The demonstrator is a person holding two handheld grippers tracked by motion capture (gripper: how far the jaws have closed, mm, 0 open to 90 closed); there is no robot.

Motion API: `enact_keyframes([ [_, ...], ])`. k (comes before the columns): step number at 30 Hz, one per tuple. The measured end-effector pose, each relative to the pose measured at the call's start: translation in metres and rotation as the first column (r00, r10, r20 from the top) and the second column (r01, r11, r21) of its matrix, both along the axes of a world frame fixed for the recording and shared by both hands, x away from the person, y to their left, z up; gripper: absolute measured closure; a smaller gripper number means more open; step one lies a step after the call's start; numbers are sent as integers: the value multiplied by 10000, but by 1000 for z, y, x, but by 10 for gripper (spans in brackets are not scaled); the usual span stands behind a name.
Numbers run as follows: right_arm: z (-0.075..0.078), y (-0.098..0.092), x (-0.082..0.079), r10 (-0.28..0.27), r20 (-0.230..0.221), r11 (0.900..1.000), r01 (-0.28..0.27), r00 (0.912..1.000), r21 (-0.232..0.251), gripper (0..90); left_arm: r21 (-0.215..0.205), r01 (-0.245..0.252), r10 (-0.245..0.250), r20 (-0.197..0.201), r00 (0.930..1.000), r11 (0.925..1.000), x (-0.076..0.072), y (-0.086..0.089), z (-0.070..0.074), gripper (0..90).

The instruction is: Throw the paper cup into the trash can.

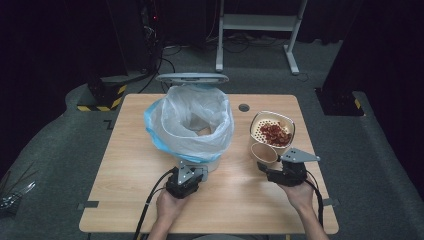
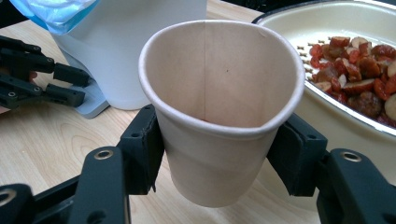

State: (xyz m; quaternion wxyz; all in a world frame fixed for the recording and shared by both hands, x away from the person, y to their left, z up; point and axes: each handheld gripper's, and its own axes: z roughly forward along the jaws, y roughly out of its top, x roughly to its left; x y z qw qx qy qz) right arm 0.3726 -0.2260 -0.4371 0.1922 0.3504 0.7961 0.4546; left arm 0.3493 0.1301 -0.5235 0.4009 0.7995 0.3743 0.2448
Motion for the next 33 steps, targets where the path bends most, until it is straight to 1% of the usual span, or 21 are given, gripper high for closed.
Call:
enact_keyframes([
  [1,1,1,1,28,0,10000,-28,10000,23,409,-15,22,-22,-60,10000,10000,0,0,0,587],
  [6,7,4,3,152,86,9996,-154,9998,234,408,-12,13,-13,-58,10000,10000,0,0,0,587],
  [13,17,13,7,335,131,9993,-337,9994,151,408,13,31,-31,-45,10000,10000,0,0,0,588],
  [14,18,14,7,348,107,9993,-350,9993,154,409,-33,17,-17,-68,10000,10000,0,0,0,588],
  [20,23,19,9,486,118,9985,-488,9988,248,409,-8,9,-9,-54,10000,10000,0,0,0,587],
  [24,26,21,13,508,41,9977,-509,9987,439,409,-5,7,-7,-55,10000,10000,0,0,0,587],
  [27,29,23,13,526,38,9978,-527,9986,401,409,-31,16,-17,-65,10000,10000,0,0,0,587],
  [28,30,23,14,526,64,9979,-528,9986,370,409,-35,15,-15,-65,10000,10000,0,0,0,587],
  [33,36,21,14,478,176,9970,-488,9987,600,408,-40,14,-14,-64,10000,10000,0,0,0,588],
])
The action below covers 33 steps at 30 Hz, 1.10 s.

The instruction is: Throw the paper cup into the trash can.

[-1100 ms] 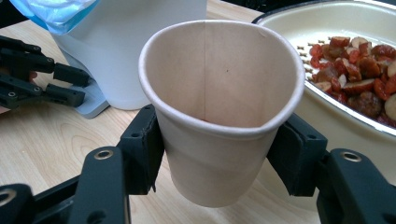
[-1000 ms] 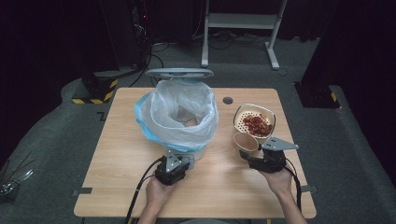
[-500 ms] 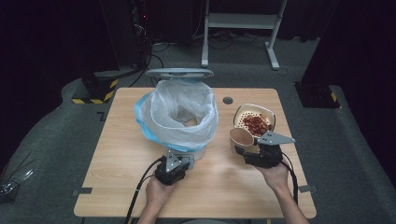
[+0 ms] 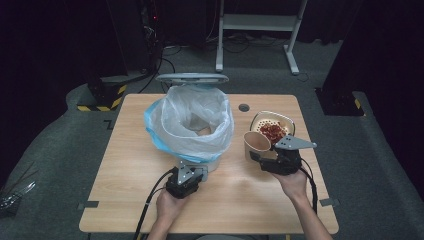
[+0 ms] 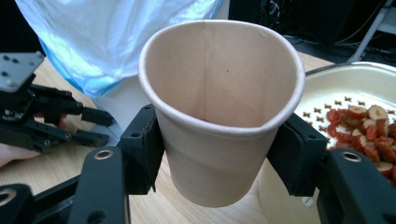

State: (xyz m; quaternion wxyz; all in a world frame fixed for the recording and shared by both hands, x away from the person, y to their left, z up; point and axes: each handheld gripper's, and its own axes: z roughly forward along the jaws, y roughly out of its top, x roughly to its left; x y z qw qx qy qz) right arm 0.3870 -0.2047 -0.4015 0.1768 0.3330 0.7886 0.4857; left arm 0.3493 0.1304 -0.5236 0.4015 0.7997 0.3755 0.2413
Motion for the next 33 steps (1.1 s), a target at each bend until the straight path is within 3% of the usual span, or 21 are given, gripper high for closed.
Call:
enact_keyframes([
  [12,14,-3,3,55,290,9998,-61,9996,199,406,-11,-6,6,3,10000,10000,0,0,0,587],
  [25,35,9,9,414,546,9984,-435,9976,373,406,-15,0,0,7,10000,10000,0,0,0,588],
  [33,44,11,14,548,451,9954,-581,9975,762,406,-25,-2,2,5,10000,10000,0,0,0,587],
])
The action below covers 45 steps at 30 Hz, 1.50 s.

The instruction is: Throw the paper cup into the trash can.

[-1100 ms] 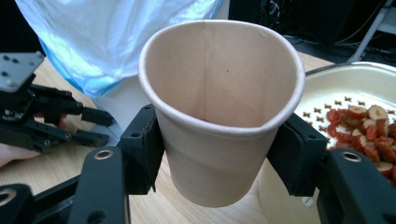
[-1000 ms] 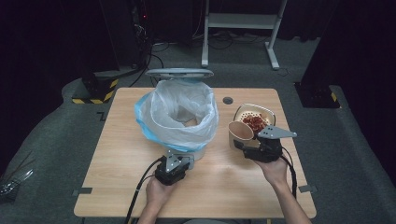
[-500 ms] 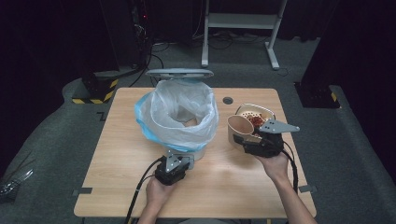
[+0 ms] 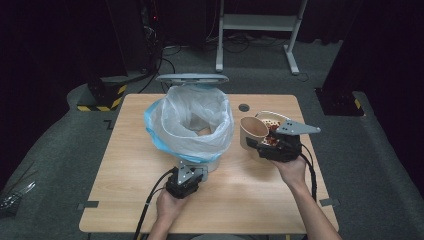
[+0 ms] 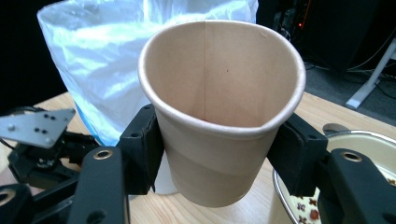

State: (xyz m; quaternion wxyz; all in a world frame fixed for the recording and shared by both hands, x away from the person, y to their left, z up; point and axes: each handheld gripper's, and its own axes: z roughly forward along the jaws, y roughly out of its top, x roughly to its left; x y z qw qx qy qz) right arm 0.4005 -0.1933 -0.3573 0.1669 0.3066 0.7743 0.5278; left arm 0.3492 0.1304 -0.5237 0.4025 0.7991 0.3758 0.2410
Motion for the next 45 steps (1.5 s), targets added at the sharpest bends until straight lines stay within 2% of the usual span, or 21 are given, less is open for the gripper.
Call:
enact_keyframes([
  [18,28,9,8,279,205,9996,-281,9994,74,413,-5,-4,4,1,10000,10000,0,0,0,588],
  [24,38,17,11,288,439,9996,-288,9986,-1,414,-8,-4,4,1,10000,10000,0,0,0,587],
  [36,55,23,22,386,256,9985,-395,9989,384,414,56,-13,12,62,10000,10000,0,1,0,588],
  [45,64,33,26,425,403,9982,-442,9983,417,412,23,-11,11,38,10000,10000,1,1,0,588],
])
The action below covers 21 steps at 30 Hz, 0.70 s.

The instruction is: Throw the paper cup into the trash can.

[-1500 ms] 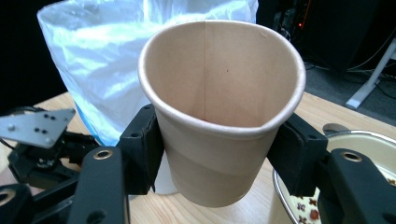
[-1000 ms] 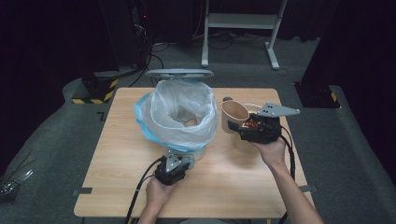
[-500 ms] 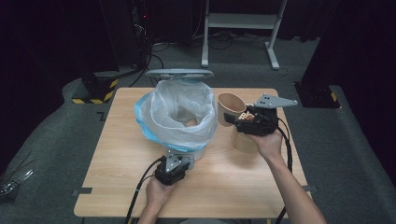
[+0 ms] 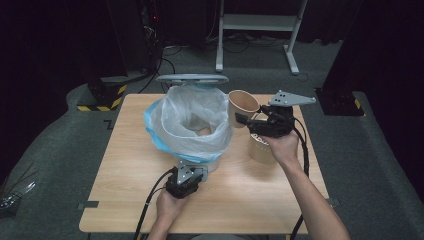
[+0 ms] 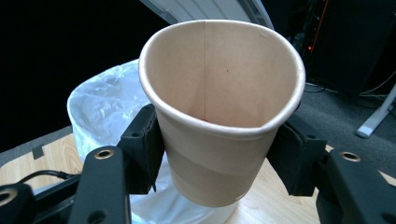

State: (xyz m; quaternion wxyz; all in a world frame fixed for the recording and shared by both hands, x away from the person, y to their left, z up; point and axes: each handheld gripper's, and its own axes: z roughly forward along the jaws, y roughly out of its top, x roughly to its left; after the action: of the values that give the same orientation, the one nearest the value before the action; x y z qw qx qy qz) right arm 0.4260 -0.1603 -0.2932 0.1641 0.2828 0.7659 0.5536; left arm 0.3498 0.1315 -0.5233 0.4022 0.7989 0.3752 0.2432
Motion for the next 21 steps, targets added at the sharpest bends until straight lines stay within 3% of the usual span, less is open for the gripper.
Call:
enact_keyframes([
  [21,10,35,11,682,-192,9977,-683,9975,-41,410,-14,2,-2,-3,10000,10000,0,0,0,588],
])
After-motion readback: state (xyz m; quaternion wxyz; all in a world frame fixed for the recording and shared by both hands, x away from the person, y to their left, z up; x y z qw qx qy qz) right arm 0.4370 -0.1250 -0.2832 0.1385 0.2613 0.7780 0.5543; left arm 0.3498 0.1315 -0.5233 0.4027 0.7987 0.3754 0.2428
